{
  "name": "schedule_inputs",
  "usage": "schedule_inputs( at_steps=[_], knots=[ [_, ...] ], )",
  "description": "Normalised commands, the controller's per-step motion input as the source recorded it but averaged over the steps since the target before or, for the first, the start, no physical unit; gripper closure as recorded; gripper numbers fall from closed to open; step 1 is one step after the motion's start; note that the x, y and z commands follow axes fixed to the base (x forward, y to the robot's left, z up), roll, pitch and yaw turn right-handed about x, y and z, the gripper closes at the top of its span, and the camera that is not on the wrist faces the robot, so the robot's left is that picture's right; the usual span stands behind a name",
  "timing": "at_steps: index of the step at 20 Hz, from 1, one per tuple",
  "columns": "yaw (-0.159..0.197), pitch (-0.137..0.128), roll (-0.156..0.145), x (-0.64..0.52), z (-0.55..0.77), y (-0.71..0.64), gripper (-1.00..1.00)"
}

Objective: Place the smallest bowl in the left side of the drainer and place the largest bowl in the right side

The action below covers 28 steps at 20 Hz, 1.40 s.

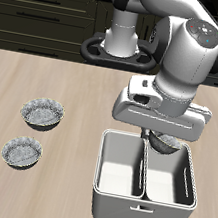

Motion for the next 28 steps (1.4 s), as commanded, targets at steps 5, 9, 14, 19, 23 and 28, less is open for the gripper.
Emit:
schedule_inputs(
  at_steps=[5, 9, 14, 19, 23, 28],
  knots=[
    [0.040, 0.026, 0.001, 0.01, -0.12, 0.02, -1.00],
    [0.034, 0.002, 0.038, -0.07, -0.09, 0.15, -1.00],
    [0.030, -0.014, 0.018, -0.05, 0.04, 0.02, -1.00],
    [-0.022, -0.027, 0.009, -0.11, 0.18, -0.01, -1.00],
    [-0.008, -0.048, 0.044, -0.12, 0.15, 0.05, -1.00],
    [0.018, -0.060, 0.055, -0.19, 0.08, 0.01, -1.00]
  ],
)
